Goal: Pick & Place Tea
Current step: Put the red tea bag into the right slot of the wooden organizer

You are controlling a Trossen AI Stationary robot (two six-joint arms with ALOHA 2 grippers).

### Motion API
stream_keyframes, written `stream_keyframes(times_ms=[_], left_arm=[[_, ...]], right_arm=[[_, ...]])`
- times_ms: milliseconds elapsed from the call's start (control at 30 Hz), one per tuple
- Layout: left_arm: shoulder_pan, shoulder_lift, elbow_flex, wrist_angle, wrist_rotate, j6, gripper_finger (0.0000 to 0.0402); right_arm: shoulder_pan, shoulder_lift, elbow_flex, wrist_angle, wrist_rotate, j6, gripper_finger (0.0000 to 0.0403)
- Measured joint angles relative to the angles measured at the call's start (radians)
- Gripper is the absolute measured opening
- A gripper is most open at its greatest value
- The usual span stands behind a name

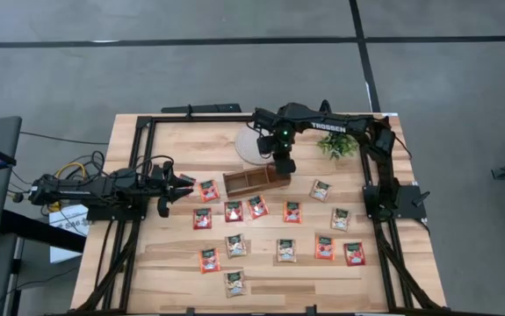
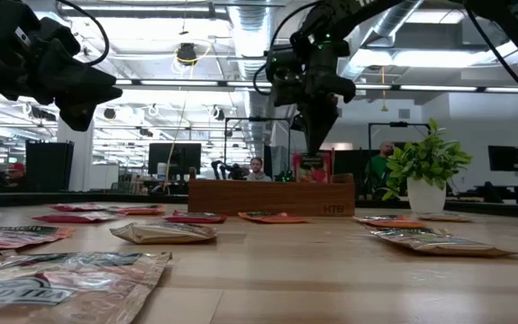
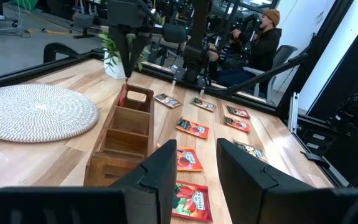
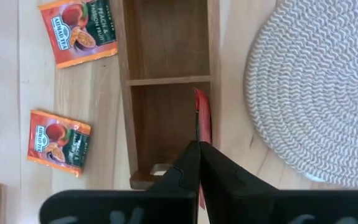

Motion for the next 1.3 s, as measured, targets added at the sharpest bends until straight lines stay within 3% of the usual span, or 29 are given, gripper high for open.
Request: stream_keyframes(times_ms=[733,1300], left_arm=[[0.0,0.0,0.0,0.0,0.0,0.0,0.0105],[0.0,0.0,0.0,0.001,-0.014,0.0,0.0105]], right_arm=[[-0.027,0.002,-0.07,0.07,-0.018,-0.002,0.0],[-0.026,0.002,-0.07,-0.065,-0.193,-0.024,0.0]])
